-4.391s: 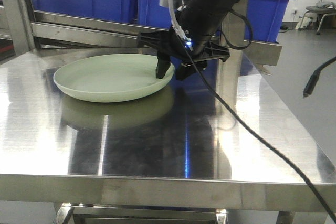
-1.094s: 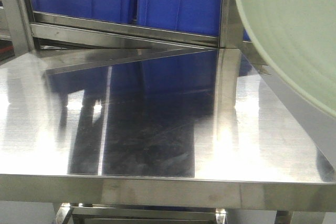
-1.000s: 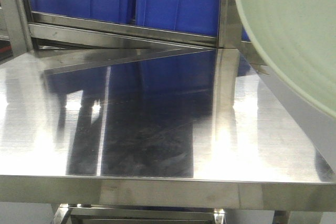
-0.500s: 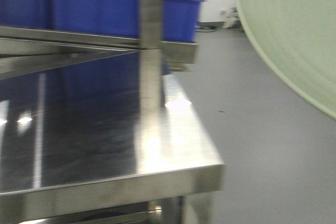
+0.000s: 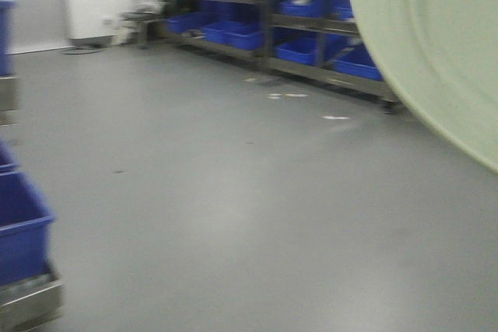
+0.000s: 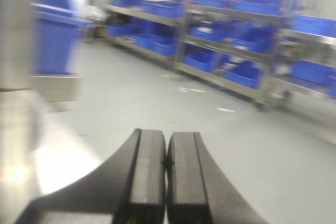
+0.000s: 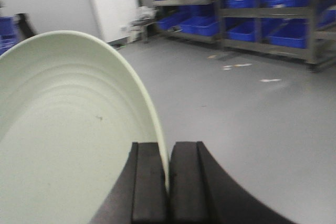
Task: Place green plate on second shelf with right arm
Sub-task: 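Drive the base toward the blue-bin shelving, plate held in right gripper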
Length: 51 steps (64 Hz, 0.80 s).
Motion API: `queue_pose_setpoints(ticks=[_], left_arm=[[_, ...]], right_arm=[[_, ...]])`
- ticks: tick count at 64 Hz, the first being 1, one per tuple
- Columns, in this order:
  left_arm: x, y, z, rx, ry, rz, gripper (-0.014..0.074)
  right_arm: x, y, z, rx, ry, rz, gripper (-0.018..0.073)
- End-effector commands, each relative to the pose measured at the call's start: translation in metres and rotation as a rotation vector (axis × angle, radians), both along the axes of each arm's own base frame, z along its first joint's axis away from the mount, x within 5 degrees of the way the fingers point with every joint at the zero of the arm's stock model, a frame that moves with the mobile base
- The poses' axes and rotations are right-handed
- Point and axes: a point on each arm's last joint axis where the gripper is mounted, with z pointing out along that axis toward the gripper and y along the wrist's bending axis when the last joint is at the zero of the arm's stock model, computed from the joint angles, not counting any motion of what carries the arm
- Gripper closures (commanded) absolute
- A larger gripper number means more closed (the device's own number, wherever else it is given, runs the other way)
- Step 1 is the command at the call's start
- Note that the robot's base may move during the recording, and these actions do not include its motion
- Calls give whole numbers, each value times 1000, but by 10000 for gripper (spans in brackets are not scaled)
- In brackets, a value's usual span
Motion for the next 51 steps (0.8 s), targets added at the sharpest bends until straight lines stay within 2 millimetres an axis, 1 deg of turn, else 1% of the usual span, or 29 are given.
queue_pose_setpoints(ticks=[1,51], left_arm=[[0,0,-5,-17,-64,-1,466],[0,0,-5,-17,-64,-1,466]], right_arm=[[-3,3,16,6,-97,43,510],[-3,3,16,6,-97,43,510]])
